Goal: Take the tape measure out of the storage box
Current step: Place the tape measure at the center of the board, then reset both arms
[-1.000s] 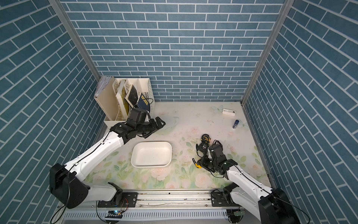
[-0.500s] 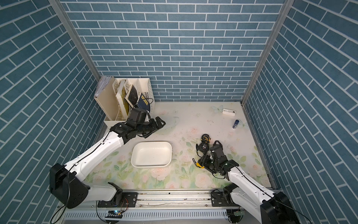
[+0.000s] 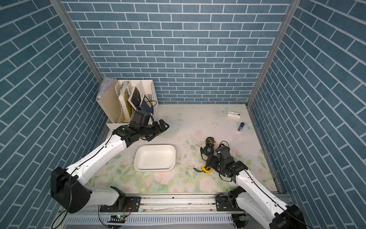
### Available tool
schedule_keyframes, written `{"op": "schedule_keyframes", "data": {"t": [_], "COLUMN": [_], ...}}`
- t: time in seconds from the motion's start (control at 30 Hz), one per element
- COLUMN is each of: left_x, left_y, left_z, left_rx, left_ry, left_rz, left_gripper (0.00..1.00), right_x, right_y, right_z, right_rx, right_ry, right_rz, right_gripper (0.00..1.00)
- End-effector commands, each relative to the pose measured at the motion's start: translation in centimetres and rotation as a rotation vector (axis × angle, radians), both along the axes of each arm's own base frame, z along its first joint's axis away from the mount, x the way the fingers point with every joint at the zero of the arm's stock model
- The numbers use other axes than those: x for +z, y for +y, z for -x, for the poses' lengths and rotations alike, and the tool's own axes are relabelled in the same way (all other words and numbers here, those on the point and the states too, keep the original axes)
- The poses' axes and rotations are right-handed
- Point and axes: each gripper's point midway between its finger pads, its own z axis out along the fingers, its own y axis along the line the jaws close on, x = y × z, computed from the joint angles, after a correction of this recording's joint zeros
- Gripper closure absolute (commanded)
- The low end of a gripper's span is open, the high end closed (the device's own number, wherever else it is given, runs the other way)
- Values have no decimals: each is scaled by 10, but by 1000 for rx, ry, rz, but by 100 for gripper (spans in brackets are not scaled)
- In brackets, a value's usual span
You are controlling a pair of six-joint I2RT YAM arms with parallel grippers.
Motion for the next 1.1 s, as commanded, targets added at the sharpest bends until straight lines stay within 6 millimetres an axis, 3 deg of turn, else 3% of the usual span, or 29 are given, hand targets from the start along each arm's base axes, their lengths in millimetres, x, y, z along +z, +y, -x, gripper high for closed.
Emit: {"op": "schedule_keyframes", "data": {"t": [0.0, 0.1, 0.27, 0.47, 0.67, 0.77, 0.87, 0.97, 1.07], "left_x": [-8, -20, -44, -53, -33, -15, 4, 21, 20], "left_y": [5, 13, 37, 56, 89, 111, 131, 158, 184], "left_z": [1, 4, 17, 26, 10, -4, -16, -20, -19], "left_rx": [-5, 6, 40, 86, 155, 221, 294, 403, 457], "left_ry": [0, 17, 62, 30, -190, -327, -437, -527, -594], "left_rz": [-37, -89, -202, -255, -411, -544, -685, -827, -883], "left_gripper": [0, 0, 0, 0, 0, 0, 0, 0, 0], "right_x": [26, 61, 105, 122, 144, 162, 164, 149, 129], "right_y": [-36, -43, -21, -8, -28, -24, -40, -56, -69], "right_z": [-9, -31, -77, -114, -137, -149, -165, -180, -186], "right_rx": [-96, -111, -37, 13, -18, 53, 33, 39, 49], "right_ry": [-79, -203, -378, -474, -649, -782, -811, -797, -797], "right_rz": [165, 230, 237, 302, 496, 583, 698, 749, 798], "right_gripper": [11, 11, 11, 11, 10, 10, 9, 9, 10]}}
